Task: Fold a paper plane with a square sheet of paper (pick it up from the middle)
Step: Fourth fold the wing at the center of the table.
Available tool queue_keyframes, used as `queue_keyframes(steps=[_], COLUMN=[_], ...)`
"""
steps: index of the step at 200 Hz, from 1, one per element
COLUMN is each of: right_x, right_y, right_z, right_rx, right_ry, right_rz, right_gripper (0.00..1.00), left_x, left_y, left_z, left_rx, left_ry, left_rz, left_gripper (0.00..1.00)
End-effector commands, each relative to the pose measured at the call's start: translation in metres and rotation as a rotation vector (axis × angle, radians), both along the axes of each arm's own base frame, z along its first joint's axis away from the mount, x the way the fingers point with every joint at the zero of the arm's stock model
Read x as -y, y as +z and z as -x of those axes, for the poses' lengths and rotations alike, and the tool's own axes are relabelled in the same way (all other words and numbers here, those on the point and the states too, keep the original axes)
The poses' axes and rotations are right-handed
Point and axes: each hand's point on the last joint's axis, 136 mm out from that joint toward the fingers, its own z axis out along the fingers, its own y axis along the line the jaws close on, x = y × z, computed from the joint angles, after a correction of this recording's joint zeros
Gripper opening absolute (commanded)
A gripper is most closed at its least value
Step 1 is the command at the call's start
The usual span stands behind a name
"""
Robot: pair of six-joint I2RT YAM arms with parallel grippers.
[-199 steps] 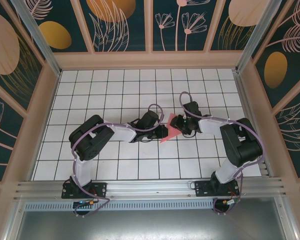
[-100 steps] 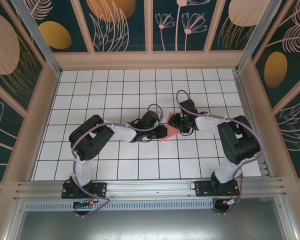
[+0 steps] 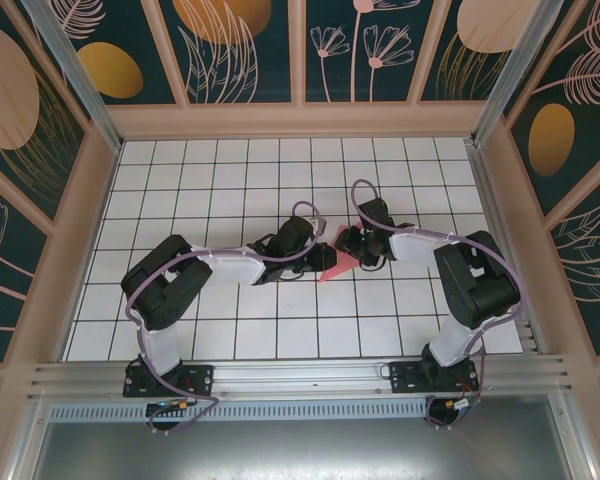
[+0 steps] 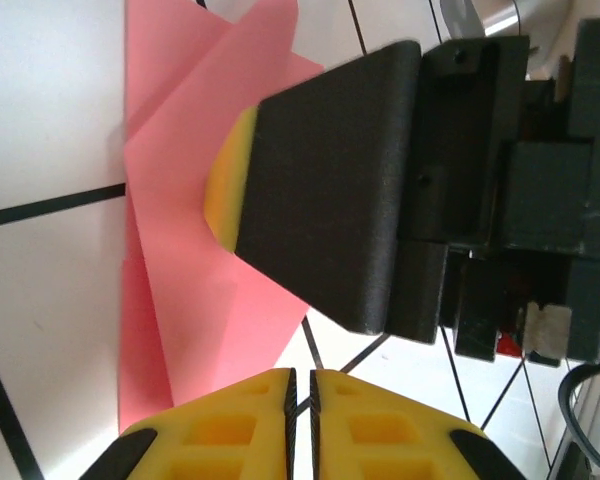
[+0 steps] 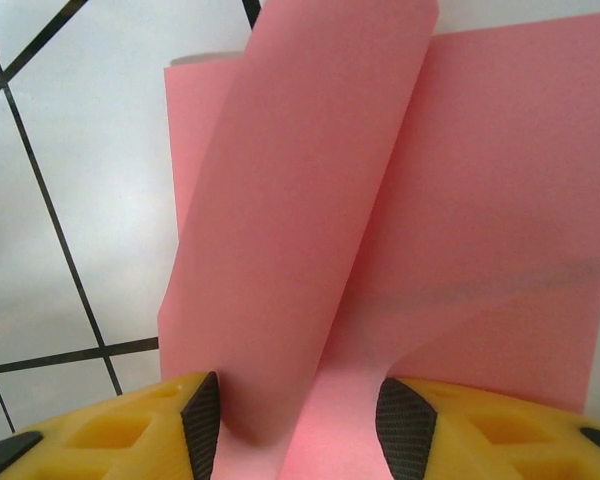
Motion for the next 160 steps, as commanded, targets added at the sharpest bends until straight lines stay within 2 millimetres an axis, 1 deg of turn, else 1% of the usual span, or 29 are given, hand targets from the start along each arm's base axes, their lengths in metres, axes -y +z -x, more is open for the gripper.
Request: queue_keyframes(steps=[1,19,30,69,71,73,96,141,160], right_x=[0.059,0.059,0.059,0.06,0.061,0.061,0.063,0.066,0.068], right_y=[-0.09,-0.091,-0.091,-0.092,-0.092,-0.092,-0.093,-0.096,-0.097], right_z=[0.077,0.077,0.078,0.079,0.079,0.079,0.08,0.083,0.085], right_rx=[-0.32,-0.323,-0.325,-0.331,-0.33,-0.33,-0.335,-0.344,-0.35], right_ry=[-0.045,-0.05,-0.052,-0.057,-0.058,-0.058,-0.061,-0.063,-0.064], right_rz=[0.271,0.271,0.273,0.278,0.278,0.279,0.287,0.304,0.312], right_gripper=[0.54,0.55,0.55,0.55,0.55,0.55,0.54,0.53,0.52], left_x=[0.007,0.012,0.012,0.003,0.007,0.008,0.003,-0.002,-0.005], left_y=[-0.002,-0.005,-0.011,-0.035,-0.028,-0.026,-0.033,-0.03,-0.033], left_z=[0.01,0.012,0.012,0.012,0.007,0.006,0.002,-0.004,-0.004], left_rx=[-0.017,-0.03,-0.039,-0.065,-0.05,-0.045,-0.039,-0.014,-0.013], left_ry=[-0.049,-0.066,-0.07,-0.052,-0.05,-0.047,-0.021,0.01,0.017], left_rz=[0.036,0.043,0.035,-0.041,-0.029,-0.029,-0.069,-0.092,-0.109], left_gripper=[0.16,0.17,0.16,0.15,0.15,0.15,0.14,0.13,0.13])
